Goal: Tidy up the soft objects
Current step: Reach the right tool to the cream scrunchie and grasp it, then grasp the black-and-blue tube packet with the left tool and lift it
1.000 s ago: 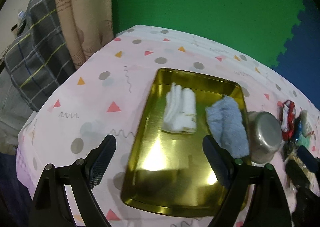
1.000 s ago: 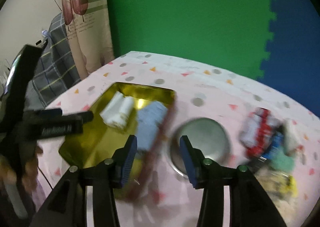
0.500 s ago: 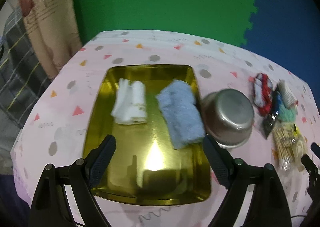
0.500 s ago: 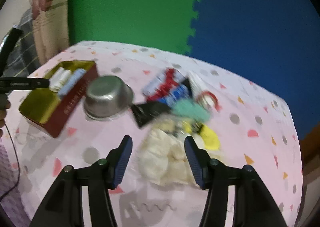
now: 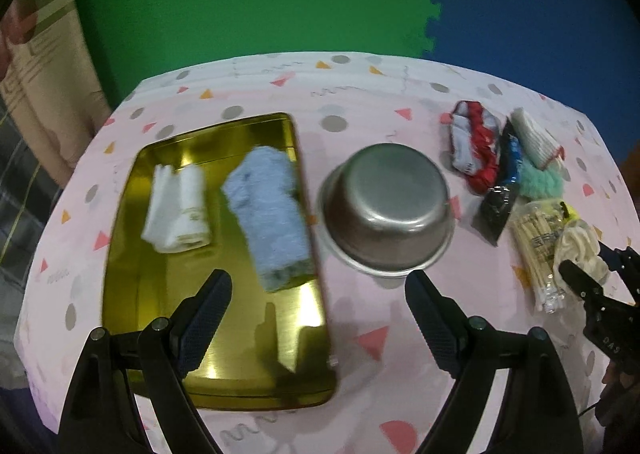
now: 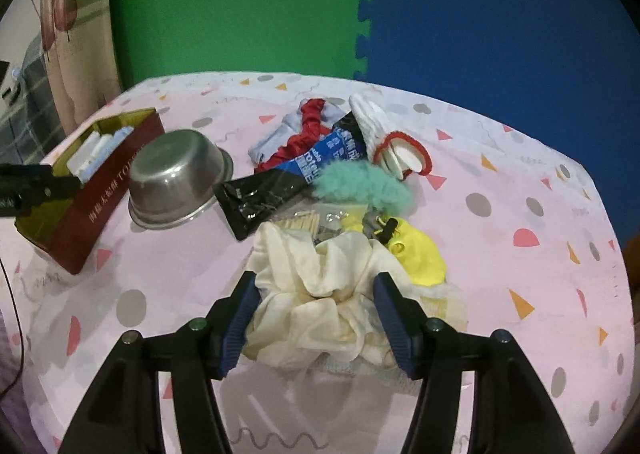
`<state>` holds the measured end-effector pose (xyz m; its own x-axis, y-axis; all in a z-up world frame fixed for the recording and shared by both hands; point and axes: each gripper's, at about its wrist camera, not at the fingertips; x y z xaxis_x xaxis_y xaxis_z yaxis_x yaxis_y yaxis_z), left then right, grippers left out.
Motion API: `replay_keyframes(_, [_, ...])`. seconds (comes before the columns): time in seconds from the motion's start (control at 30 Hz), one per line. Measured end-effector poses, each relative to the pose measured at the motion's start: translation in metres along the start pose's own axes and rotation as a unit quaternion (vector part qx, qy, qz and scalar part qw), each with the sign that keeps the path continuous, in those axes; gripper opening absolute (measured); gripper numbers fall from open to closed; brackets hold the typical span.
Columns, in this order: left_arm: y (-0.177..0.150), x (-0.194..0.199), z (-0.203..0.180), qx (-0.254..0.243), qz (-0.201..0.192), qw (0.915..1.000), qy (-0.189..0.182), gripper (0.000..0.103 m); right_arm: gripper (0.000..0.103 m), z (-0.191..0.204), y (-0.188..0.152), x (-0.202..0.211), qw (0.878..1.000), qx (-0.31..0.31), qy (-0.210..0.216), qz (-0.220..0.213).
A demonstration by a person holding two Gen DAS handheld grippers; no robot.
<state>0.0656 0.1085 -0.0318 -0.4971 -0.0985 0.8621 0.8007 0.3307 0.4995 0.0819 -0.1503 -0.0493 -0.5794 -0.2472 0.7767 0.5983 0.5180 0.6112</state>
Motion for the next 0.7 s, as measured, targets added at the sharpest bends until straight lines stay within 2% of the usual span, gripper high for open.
replay_keyframes(0.07, [0.0,-0.004,-0.011,-0.006,0.008,0.9999,-0.008,0.086,0.056,0.0,-0.002,0.001,1.0,0.004,0.0,-0.004])
replay_keyframes(0.13, [-0.001,-0.007,-0.022,-0.015,0.011,0.9997,-0.015,0.086,0.033,0.001,-0.004,0.003,1.0,0.01,0.001,-0.011])
replay_keyframes(0.33, [-0.004,-0.01,-0.061,-0.065,0.008,0.9977,-0.02,0.086,0.014,-0.003,-0.006,0.016,0.999,0.011,0.004,-0.029])
replay_keyframes(0.5, [-0.003,-0.014,-0.086,-0.081,0.018,0.9955,-0.046,0.086,0.013,-0.022,-0.009,0.031,0.999,-0.002,-0.013,-0.048])
replay_keyframes(0.7, [0.005,-0.023,-0.113,-0.091,0.031,0.9925,-0.076,0.086,0.013,-0.065,-0.021,0.037,0.996,-0.05,-0.063,-0.049])
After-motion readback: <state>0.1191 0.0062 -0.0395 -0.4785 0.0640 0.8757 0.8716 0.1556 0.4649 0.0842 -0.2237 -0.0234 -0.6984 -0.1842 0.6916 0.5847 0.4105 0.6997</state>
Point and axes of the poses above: each gripper's, at about its wrist camera, not at the fingertips, and x roughly against the way its jaws point, z to its left, y to its top, and after that the axes turned 13 degrees about x, right-handed
